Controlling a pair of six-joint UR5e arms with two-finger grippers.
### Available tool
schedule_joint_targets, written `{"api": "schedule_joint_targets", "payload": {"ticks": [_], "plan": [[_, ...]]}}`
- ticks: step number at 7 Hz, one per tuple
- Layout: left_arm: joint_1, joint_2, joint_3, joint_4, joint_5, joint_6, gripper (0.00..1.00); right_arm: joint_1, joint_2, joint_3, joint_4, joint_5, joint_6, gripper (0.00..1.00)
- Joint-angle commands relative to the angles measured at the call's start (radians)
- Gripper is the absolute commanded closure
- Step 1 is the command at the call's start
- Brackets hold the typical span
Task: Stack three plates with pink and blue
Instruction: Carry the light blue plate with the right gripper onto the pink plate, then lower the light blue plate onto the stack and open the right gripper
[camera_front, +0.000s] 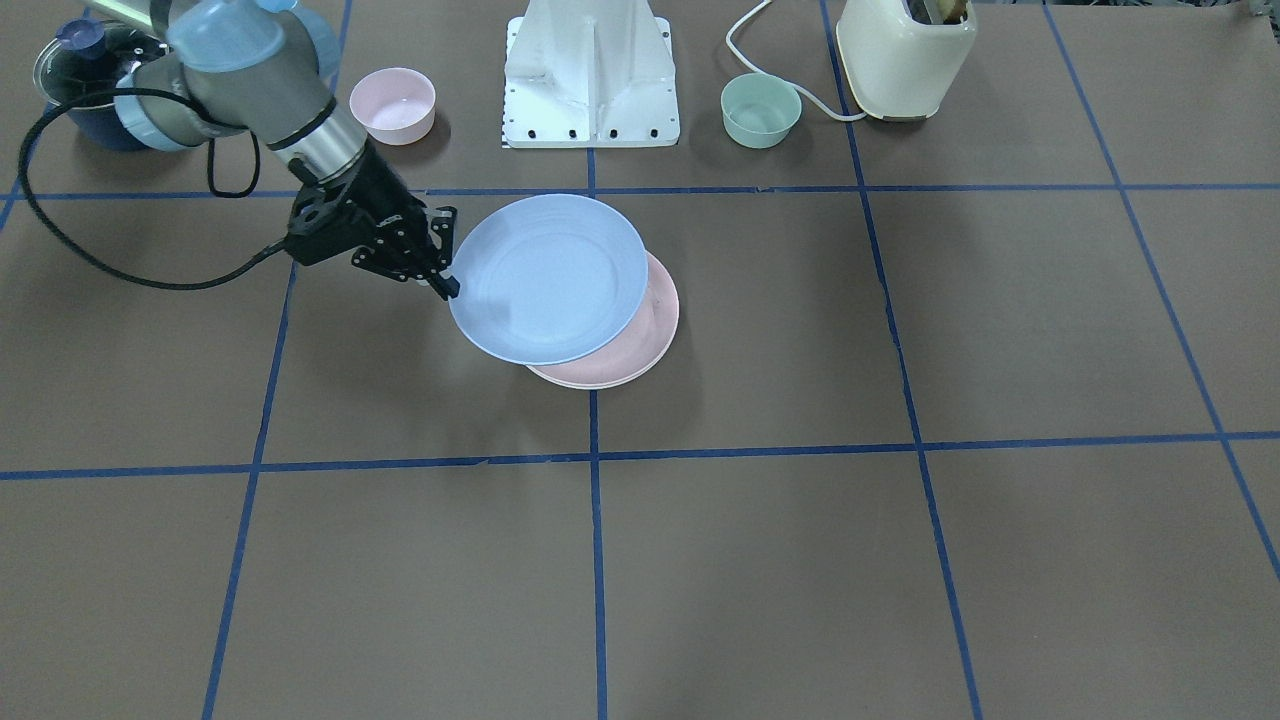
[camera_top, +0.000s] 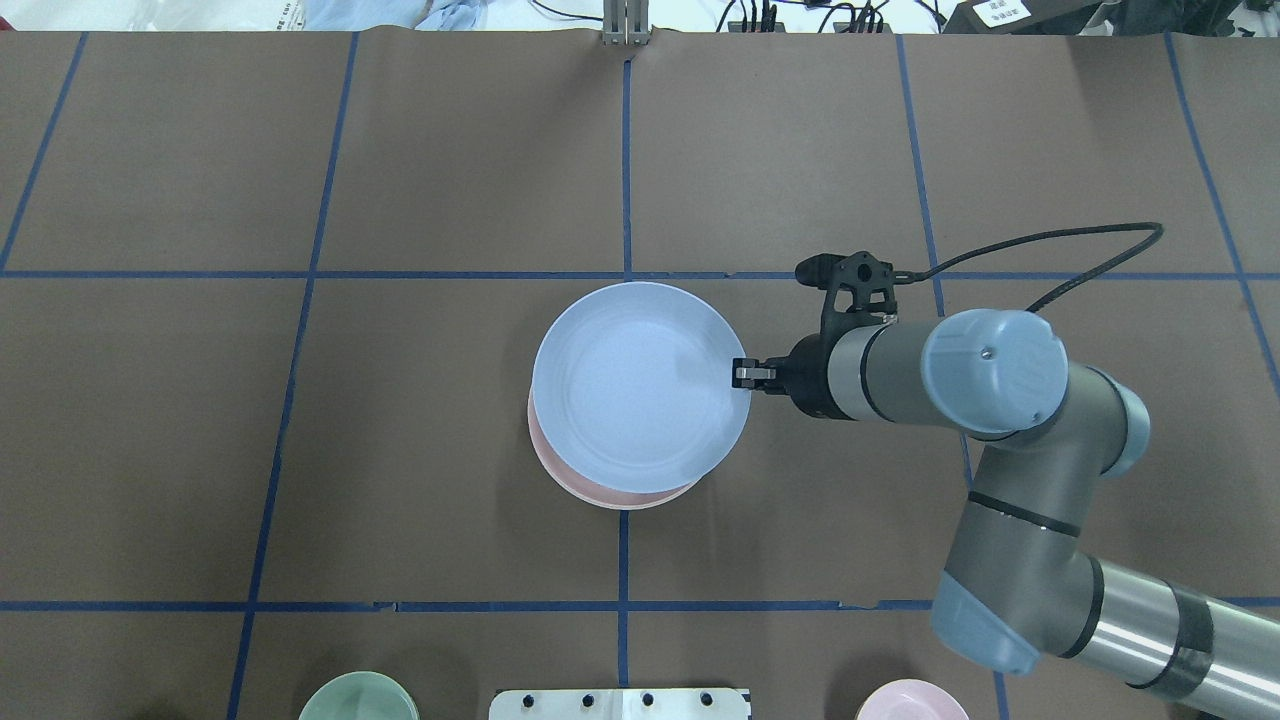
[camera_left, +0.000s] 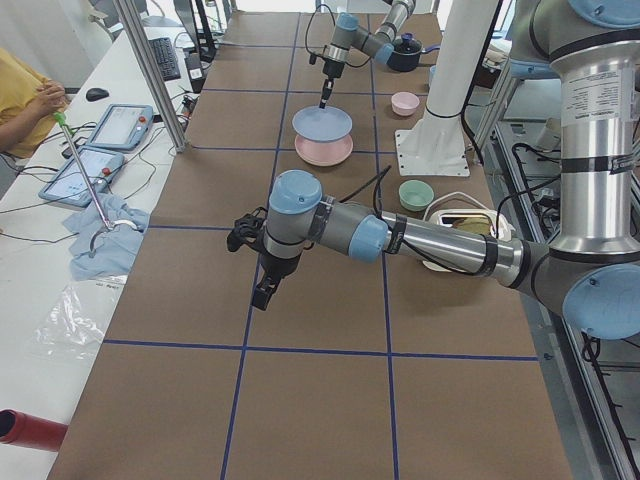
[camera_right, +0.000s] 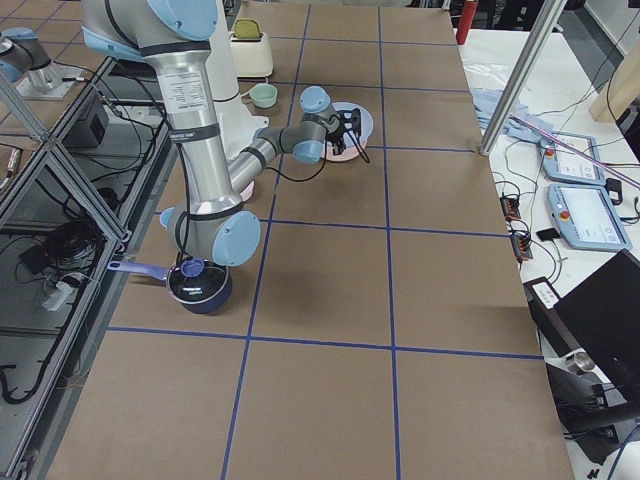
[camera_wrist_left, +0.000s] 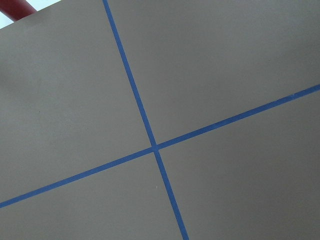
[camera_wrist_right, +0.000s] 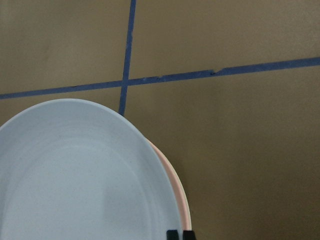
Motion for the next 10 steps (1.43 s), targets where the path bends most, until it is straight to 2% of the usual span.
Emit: {"api": "schedule_joint_targets", "payload": {"ticks": [1,4,7,8,9,10], "plan": [[0.001,0.028,-0.005,-0.003,-0.003,0.001,0.00,-0.041,0.018,-0.020,-0.034,-0.041,0.002,1.00],[0.001,0.042,-0.009,-0.005,-0.003,0.002,0.00,-0.042,0.027,-0.036,-0.034,-0.060,-0.010,1.00],[0.001,0.040,-0.009,-0.006,-0.003,0.002,0.00,-0.042,0.089,-0.093,-0.032,-0.094,-0.009,1.00],[0.001,0.040,-0.011,-0.006,-0.003,0.002,0.00,-0.042,0.073,-0.095,-0.035,-0.106,0.001,0.01],[0.001,0.040,-0.011,-0.006,-0.005,0.002,0.00,-0.035,0.066,-0.083,-0.063,-0.110,-0.005,0.00],[0.001,0.040,-0.012,-0.006,-0.005,0.002,0.00,-0.033,0.069,-0.051,-0.156,-0.109,-0.015,0.00]]}}
